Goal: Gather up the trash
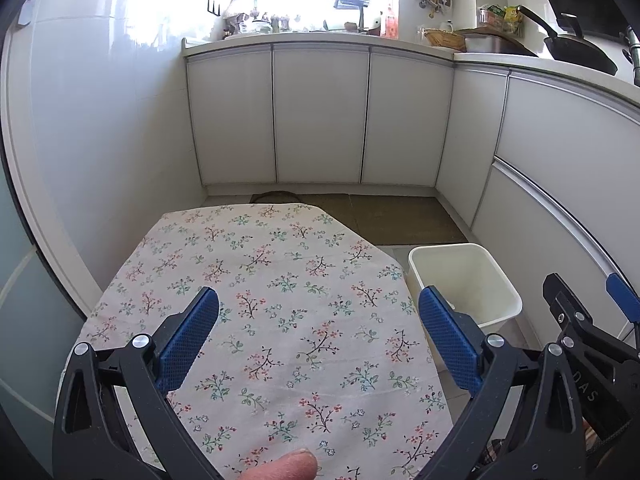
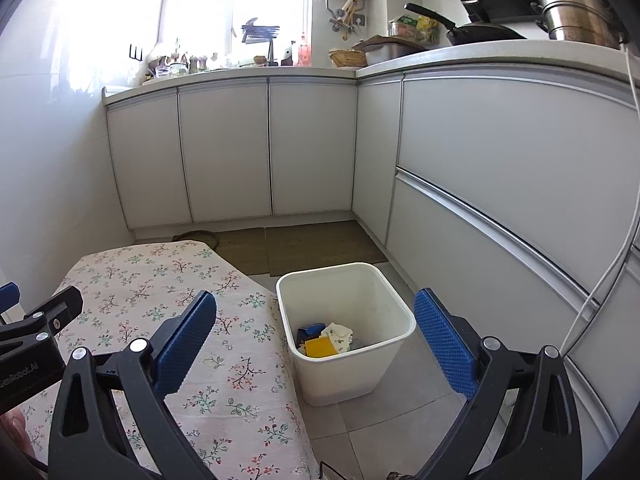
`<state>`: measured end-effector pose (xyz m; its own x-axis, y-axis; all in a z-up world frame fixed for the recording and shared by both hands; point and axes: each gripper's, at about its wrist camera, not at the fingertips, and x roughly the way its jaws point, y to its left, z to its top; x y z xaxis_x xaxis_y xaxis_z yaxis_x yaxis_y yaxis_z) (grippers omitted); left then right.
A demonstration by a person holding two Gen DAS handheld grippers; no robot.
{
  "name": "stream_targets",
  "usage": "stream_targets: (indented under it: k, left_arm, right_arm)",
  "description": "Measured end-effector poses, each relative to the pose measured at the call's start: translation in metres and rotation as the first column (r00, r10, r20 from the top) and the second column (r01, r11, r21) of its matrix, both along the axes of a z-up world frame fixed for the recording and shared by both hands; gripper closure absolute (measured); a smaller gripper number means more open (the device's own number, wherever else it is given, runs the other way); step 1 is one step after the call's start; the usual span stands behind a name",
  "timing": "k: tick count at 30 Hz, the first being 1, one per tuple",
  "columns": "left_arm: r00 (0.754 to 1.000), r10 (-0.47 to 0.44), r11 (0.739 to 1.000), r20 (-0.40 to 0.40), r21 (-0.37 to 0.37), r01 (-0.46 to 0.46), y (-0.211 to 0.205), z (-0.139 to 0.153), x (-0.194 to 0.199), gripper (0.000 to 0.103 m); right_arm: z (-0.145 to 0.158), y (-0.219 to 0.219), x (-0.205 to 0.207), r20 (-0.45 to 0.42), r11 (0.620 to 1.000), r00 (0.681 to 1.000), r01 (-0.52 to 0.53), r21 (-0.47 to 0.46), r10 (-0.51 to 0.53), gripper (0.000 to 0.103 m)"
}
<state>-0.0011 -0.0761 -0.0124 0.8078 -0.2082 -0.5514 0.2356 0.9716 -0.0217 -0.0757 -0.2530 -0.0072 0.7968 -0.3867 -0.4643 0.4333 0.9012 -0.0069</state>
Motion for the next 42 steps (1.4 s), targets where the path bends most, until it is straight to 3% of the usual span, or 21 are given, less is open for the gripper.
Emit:
stream_targets:
  k: [42]
  left_arm:
    - [0.999, 0.018, 1.000, -0.027, -0.007, -0.018, -0.0007, -0.0049, 0.0026, 0.007]
  right_arm:
    - [-0.0049, 0.0003, 0.0022, -0.018, 1.000, 1.000, -0.003, -0.006, 0.003, 0.007]
